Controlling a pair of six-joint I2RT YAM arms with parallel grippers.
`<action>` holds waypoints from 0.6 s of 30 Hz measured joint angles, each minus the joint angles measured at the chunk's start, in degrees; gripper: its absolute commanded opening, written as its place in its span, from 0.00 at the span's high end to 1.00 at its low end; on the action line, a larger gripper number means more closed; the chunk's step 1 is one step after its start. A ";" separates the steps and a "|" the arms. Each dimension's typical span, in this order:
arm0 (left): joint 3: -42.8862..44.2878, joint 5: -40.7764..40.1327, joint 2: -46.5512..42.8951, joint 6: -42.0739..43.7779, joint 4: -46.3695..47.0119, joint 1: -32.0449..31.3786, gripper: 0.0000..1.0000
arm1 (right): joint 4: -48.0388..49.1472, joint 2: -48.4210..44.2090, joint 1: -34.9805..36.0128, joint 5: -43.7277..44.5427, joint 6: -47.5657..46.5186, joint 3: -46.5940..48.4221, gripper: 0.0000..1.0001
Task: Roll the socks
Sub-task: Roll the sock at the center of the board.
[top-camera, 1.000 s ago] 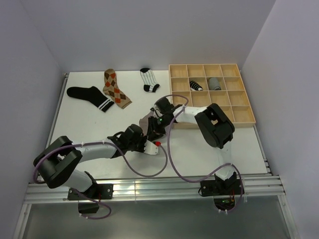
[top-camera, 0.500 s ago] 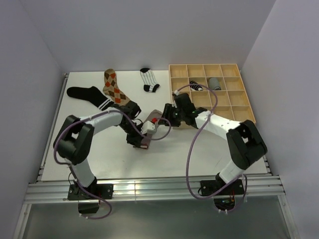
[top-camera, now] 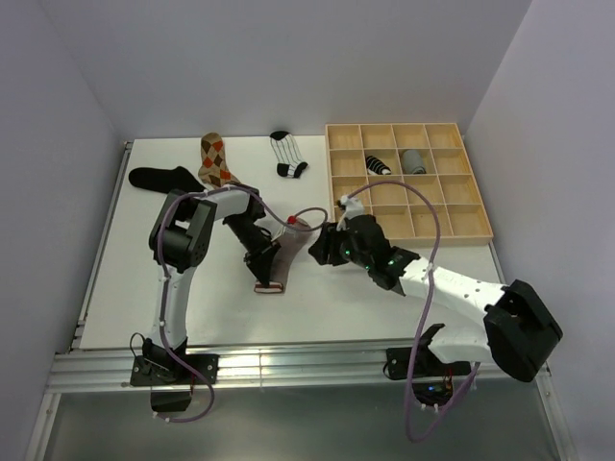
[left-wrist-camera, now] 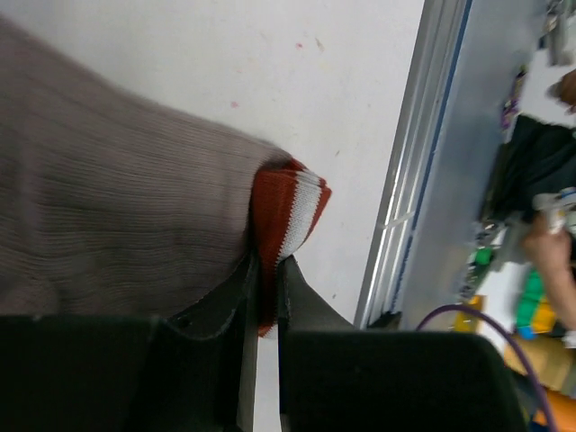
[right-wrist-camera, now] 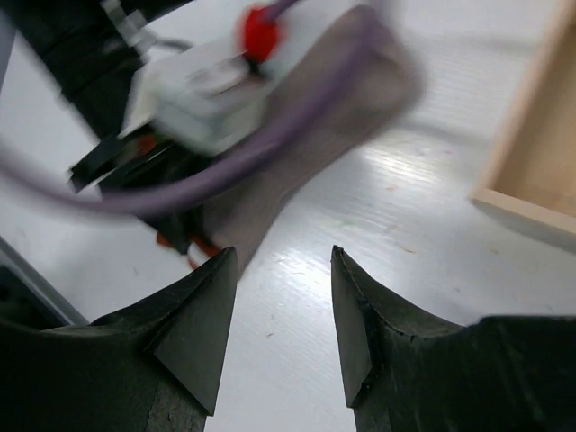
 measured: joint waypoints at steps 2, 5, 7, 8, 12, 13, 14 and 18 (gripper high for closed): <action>2.38 0.83 2.49 -2.16 -1.31 0.33 1.00 | 1.88 0.92 4.92 2.45 -2.99 0.02 0.47; 5.14 1.66 5.53 -5.88 -2.97 0.50 1.00 | 4.31 4.66 12.28 5.16 -7.48 0.50 0.47; 6.34 1.88 6.93 -9.14 -3.63 0.66 1.00 | 5.44 8.37 15.96 5.92 -10.58 1.29 0.47; 6.73 1.81 7.37 -10.97 -3.74 0.72 1.00 | 6.01 10.10 17.05 6.34 -11.76 1.70 0.47; 7.43 1.11 8.35 -16.90 -3.56 1.09 1.00 | 7.78 17.09 20.50 8.09 -17.14 3.78 0.47; 7.43 0.96 8.39 -17.92 -3.43 1.18 1.00 | 7.93 18.21 21.00 8.41 -18.16 4.20 0.47; 7.43 0.87 8.50 -19.10 -3.28 1.25 1.00 | 8.26 19.26 21.44 8.70 -19.15 4.61 0.48; 7.43 0.59 8.68 -22.14 -2.89 1.40 1.00 | 10.32 21.57 22.23 9.33 -21.64 5.29 0.48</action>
